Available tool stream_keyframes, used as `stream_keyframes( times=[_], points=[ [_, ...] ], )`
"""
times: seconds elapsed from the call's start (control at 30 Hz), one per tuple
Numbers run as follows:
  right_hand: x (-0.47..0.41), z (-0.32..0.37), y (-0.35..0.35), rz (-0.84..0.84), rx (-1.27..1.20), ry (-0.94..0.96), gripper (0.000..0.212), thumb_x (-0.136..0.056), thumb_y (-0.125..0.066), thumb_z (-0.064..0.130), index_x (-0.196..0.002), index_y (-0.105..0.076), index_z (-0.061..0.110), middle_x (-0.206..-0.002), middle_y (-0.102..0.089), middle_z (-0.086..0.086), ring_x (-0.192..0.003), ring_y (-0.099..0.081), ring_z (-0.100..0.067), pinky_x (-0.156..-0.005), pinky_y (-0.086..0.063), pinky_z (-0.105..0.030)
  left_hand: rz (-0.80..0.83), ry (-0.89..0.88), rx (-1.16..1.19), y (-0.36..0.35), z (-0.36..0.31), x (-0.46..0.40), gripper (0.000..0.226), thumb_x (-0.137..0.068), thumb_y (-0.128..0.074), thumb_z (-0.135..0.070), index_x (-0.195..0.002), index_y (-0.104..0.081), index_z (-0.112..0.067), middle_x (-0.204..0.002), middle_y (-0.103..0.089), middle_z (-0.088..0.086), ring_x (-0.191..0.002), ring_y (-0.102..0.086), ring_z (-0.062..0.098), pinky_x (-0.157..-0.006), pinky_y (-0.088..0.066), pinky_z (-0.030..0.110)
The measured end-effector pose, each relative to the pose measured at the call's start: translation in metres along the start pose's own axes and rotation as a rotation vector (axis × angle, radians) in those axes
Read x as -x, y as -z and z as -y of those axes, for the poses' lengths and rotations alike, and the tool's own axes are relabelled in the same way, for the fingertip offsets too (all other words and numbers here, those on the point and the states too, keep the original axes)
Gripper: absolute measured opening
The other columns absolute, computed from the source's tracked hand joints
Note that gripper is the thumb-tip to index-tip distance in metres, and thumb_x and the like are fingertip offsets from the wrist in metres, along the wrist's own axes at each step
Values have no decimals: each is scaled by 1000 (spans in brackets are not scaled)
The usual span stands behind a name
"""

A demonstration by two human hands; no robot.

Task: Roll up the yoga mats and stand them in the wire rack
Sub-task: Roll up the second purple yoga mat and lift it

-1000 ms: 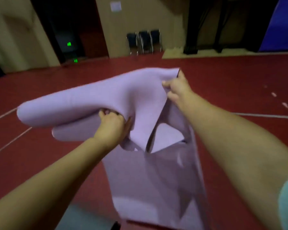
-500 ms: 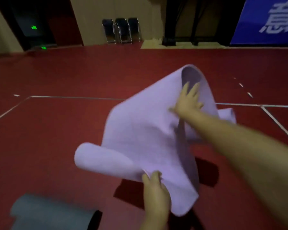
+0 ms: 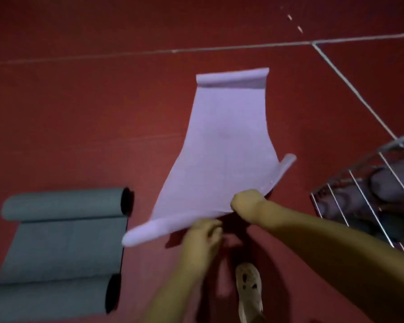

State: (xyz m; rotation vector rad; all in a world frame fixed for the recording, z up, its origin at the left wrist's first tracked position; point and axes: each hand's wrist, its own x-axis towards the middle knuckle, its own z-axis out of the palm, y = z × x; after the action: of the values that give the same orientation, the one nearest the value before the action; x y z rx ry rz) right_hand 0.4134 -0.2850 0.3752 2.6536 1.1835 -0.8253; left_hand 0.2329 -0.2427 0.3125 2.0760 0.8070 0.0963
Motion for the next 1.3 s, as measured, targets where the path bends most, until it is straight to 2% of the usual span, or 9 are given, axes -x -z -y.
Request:
stream_keyframes(
  times=[0.1,0.17,0.23,0.37,0.47,0.63,0.7,0.87,1.3],
  points=[
    [40,-27,-61,118,146,104,32,-94,-41,10,-122,-56,15,-122,-56,-9,-117,-53,-29,-89,-42,-30,6,3,-452,17,13,16,82,-78,-63,-40,-148,-28,-17,-156,-22,2,-144,-22,25,-112,-25,46],
    [63,-47,-105,147,108,158,25,-96,-40,17,-113,-58,19,-110,-58,-3,-116,-52,-26,-85,-38,-24,250,22,-657,-1,28,27,102,-81,-65,-44,-151,8,-28,-159,10,-7,-147,8,20,-115,-6,53],
    [67,-69,-133,82,165,242,29,-96,-39,25,-115,-62,24,-117,-59,1,-116,-53,-24,-95,-36,-27,343,-13,-735,-36,42,34,102,-83,-64,-46,-149,14,-31,-158,15,-9,-146,15,19,-112,3,59],
    [52,-122,-200,-73,67,239,62,-78,-14,42,-88,-72,22,-94,-70,-1,-92,-65,-24,-95,-39,-38,236,-112,-817,-98,75,16,92,-85,-63,-39,-151,0,-33,-160,3,-8,-147,5,18,-112,1,60],
    [35,-151,-257,-25,58,293,88,-62,2,57,-99,-69,22,-107,-67,0,-103,-61,-24,-90,-39,-31,179,-181,-800,-162,105,4,85,-80,-70,-31,-150,-21,-30,-159,-12,-4,-147,-9,20,-112,-2,58],
    [-18,-185,-386,-17,-70,199,28,-93,-48,40,-113,-63,27,-119,-59,4,-115,-55,-19,-91,-41,-29,260,-245,-878,-252,190,-25,36,-80,-66,-31,-112,-56,-18,-111,-57,4,-108,-53,28,-98,-27,38],
    [-48,-189,-442,-15,-44,124,30,-93,-49,36,-120,-56,26,-125,-54,0,-119,-51,-19,-95,-38,-31,251,-235,-893,-282,233,-34,38,-81,-66,-36,-112,-56,-17,-109,-57,6,-103,-54,30,-80,-34,33],
    [-110,-188,-537,-52,27,68,31,-95,-49,34,-125,-52,25,-129,-52,-2,-122,-49,-22,-97,-32,-35,188,-170,-934,-345,318,-50,48,-78,-68,-40,-117,-54,-15,-112,-56,7,-106,-53,30,-79,-35,34],
    [-26,-175,-512,-206,-291,110,19,-81,-66,21,-100,-66,21,-110,-65,-5,-106,-58,-26,-85,-47,-33,139,-100,-470,-299,278,26,30,-86,-66,-21,-113,-64,-9,-113,-65,8,-105,-59,25,-85,-41,26]
  ],
)
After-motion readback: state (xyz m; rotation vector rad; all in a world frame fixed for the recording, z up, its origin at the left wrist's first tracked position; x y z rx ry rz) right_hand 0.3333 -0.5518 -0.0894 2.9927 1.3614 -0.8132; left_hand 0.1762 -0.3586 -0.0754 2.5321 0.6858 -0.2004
